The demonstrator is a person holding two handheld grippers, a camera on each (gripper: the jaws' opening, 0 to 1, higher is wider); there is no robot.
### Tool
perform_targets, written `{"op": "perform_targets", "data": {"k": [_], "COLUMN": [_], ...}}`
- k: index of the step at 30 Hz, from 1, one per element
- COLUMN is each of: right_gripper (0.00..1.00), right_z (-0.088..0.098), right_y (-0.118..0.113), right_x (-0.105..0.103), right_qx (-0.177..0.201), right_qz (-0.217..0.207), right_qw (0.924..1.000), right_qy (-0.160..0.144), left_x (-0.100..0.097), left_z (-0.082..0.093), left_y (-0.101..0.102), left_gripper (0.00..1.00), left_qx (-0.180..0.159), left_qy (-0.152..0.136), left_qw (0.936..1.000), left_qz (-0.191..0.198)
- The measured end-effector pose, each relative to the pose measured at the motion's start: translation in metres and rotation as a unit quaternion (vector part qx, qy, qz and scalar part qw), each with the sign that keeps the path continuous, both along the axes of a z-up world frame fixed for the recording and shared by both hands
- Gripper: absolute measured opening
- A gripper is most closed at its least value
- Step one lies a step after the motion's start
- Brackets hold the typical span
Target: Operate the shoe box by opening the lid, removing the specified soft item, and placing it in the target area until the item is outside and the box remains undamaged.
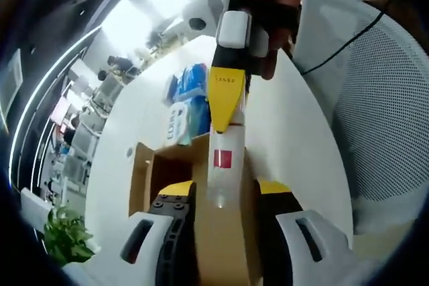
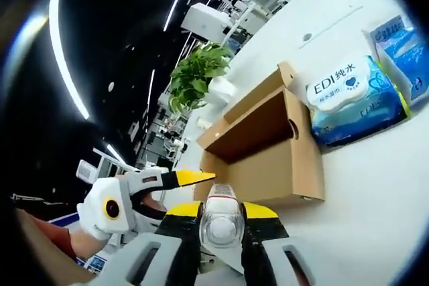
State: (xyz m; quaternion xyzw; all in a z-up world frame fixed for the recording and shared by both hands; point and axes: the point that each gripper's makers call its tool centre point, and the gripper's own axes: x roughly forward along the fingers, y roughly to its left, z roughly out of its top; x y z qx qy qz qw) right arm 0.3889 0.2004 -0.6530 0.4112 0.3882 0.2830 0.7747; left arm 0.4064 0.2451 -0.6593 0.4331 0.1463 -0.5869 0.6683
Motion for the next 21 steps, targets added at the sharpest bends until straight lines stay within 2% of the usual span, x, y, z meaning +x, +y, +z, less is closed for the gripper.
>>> {"op": "perform_targets", "data": {"k": [3, 5, 10, 13, 18, 21], "right_gripper": [0.17, 0.17, 0.17, 0.17, 0.17, 0.17], "right_z": [0.004, 0.006, 0.004, 0.004, 0.001, 0.001], "right_y": [-0.009, -0.017, -0.031, -0.038, -0.048, -0.051], "right_x": [-0.002, -0.001, -0.004, -0.005, -0.005, -0.007], "right_qx": [0.005, 0.009, 0.004, 0.009, 0.008, 0.01], "right_qz": [-0.012, -0.021, -0.033, -0.044, -0.052, -0.057], "right_qw": [0.9999, 0.9997, 0.9994, 0.999, 0.9986, 0.9983], "right_qy": [-0.002, -0.002, -0.002, 0.001, 0.002, 0.002], "left_x": [0.006, 0.011, 0.02, 0.026, 0.032, 0.035], "left_z": [0.004, 0.004, 0.006, 0.007, 0.009, 0.011], "left_y": [0.005, 0.011, 0.027, 0.035, 0.049, 0.057], "left_gripper": [0.37, 0.39, 0.41, 0.42, 0.43, 0.44], "left_qx": [-0.034, -0.056, -0.106, -0.124, -0.136, -0.149], "left_qy": [0.031, 0.055, 0.1, 0.114, 0.121, 0.124], "left_qw": [0.9979, 0.9936, 0.9782, 0.9704, 0.9622, 0.9547], "left_qz": [0.046, 0.081, 0.149, 0.173, 0.202, 0.226]}}
